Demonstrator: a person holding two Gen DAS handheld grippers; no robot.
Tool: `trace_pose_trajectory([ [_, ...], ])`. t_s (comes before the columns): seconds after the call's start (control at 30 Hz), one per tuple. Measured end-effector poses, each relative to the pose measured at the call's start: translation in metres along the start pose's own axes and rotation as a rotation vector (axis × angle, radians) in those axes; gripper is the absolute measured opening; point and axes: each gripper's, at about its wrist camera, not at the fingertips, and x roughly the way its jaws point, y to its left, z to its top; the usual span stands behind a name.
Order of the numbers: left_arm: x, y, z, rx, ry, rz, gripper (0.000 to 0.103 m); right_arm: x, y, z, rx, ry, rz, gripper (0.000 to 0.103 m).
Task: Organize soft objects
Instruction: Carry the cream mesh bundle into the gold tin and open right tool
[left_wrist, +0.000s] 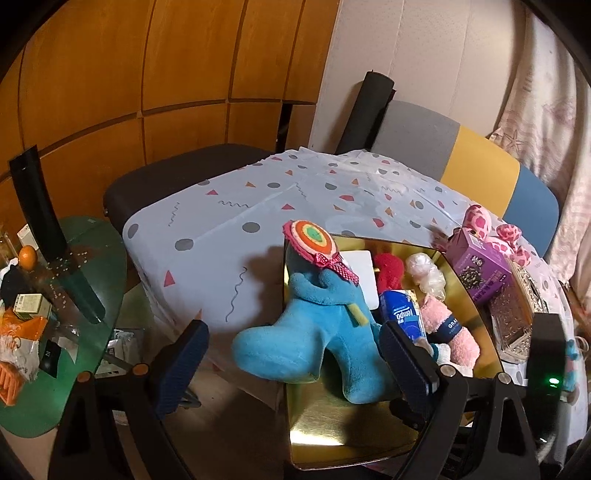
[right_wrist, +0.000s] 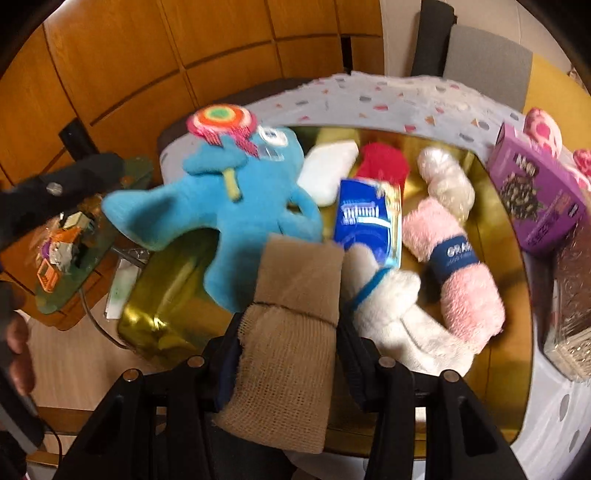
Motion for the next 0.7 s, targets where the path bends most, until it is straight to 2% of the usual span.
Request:
trace_pose_trajectory([
  [0.13,0.000,-0.003,-0.002,0.007,0.003,-0.004,0.094,0.007,-0.009,-0.004,0.022,0.024,0.009,0.049],
  [0.33,-0.004,-0.009,-0.002,0.024,-0.005,-0.009,0.094,-0.002,-0.010,-0.004,0.013,-0.021,0.011,0.050],
  [0.5,-0.007,-0.013,-0.004,0.035,-0.005,-0.012,0.094,-0.014,-0.016,-0.004,0.042,-0.066,0.013,0.058],
  [0.7,-0.011,-0.020,-0.005,0.052,-0.006,-0.020,0.094,-0.023,-0.021,-0.003,0.062,-0.093,0.018,0.058],
])
